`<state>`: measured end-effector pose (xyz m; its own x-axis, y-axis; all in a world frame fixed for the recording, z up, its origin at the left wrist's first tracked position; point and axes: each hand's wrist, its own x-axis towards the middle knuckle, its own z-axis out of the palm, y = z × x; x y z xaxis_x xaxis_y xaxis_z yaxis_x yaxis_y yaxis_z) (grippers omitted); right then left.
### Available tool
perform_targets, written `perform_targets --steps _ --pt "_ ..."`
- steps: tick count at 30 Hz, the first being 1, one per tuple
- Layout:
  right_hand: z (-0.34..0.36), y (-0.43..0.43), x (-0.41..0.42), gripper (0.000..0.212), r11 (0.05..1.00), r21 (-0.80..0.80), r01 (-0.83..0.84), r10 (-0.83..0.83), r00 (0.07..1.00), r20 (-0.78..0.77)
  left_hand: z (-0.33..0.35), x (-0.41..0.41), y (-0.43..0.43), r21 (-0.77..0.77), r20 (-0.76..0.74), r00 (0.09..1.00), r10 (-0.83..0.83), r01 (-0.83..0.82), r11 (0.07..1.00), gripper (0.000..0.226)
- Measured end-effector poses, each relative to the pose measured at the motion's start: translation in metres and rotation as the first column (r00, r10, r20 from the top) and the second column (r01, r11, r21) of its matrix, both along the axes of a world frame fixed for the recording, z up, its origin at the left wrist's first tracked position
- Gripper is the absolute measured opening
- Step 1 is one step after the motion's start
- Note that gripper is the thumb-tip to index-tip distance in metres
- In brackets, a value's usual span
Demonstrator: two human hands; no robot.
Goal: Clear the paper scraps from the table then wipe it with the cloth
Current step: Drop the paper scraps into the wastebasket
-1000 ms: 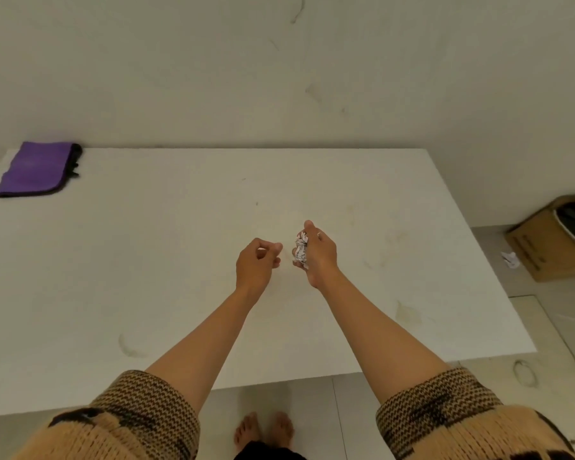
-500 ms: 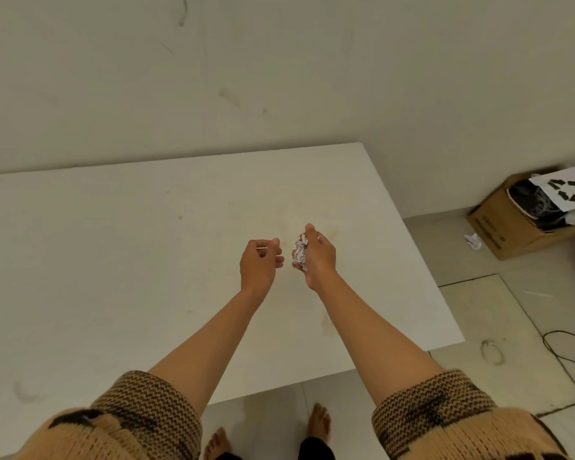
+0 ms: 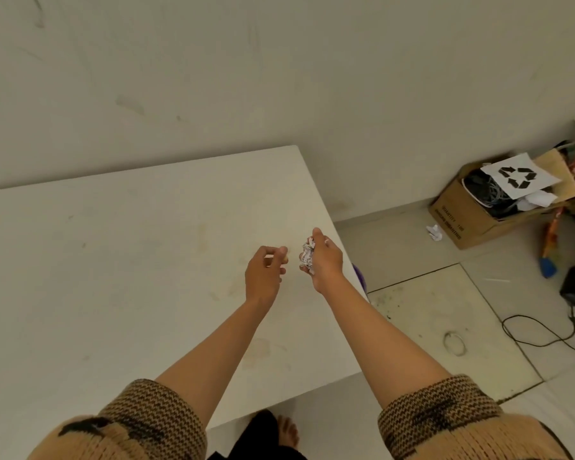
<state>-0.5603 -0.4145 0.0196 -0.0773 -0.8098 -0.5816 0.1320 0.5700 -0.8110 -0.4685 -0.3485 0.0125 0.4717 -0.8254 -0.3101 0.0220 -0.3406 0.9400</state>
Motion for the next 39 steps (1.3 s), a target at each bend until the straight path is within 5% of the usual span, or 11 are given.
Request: perform_targets --steps 11,16,20,27,39 --pt "-0.038 -0.072 -0.085 0.029 0.984 0.074 0.163 -0.159 0.986 -0.056 -0.028 -0.064 -0.078 0.069 0.078 0.992 -0.1 0.095 0.993 0.018" --pt "-0.074 -0.107 -0.116 0.036 0.989 0.075 0.131 -0.121 0.984 -0.128 -0.045 -0.084 -0.112 0.083 0.337 0.933 -0.124 0.102 0.991 0.019" --pt "-0.116 -0.134 -0.134 0.033 0.996 0.057 0.064 -0.048 0.968 -0.245 -0.066 -0.083 -0.152 0.088 0.617 0.769 -0.165 0.141 0.986 0.017" --pt "-0.194 -0.173 -0.151 0.036 0.994 0.083 0.065 -0.037 0.954 -0.298 -0.08 -0.095 -0.194 -0.115 0.481 0.875 -0.05 0.119 0.986 0.019" --pt "-0.257 -0.192 -0.169 0.005 0.989 0.084 -0.123 0.138 0.969 -0.207 -0.1 -0.104 -0.208 -0.056 0.746 0.665 -0.045 0.13 0.99 0.018"
